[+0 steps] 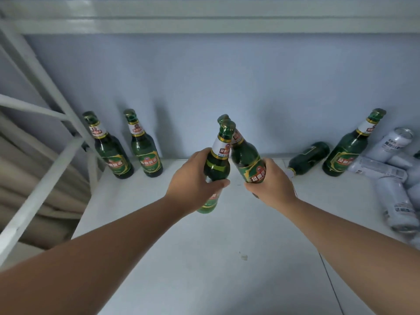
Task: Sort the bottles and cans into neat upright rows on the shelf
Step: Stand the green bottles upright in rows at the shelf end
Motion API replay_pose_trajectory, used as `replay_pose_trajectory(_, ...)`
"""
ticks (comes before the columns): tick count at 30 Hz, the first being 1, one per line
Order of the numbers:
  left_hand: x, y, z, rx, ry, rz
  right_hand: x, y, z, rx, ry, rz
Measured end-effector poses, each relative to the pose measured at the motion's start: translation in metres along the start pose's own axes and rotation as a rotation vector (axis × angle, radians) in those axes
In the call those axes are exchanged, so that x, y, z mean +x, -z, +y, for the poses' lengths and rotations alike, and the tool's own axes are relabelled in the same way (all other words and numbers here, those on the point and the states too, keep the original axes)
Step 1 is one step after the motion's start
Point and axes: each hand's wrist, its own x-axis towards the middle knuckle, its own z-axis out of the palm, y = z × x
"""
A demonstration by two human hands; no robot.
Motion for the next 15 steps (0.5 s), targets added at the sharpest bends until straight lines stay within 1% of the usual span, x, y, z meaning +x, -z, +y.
replay_pose_trajectory(9,-0.035,0.092,-0.077,-0.107,0.18,0.189,-0.014,-0.092,-0.097,0.438,-0.13,-0.034)
replay_pose_trajectory(15,-0.046,0.129,-0.125,-0.179,0.294,0.294,-0.022,-0.14,-0.154,0.53,-0.13,-0.031)
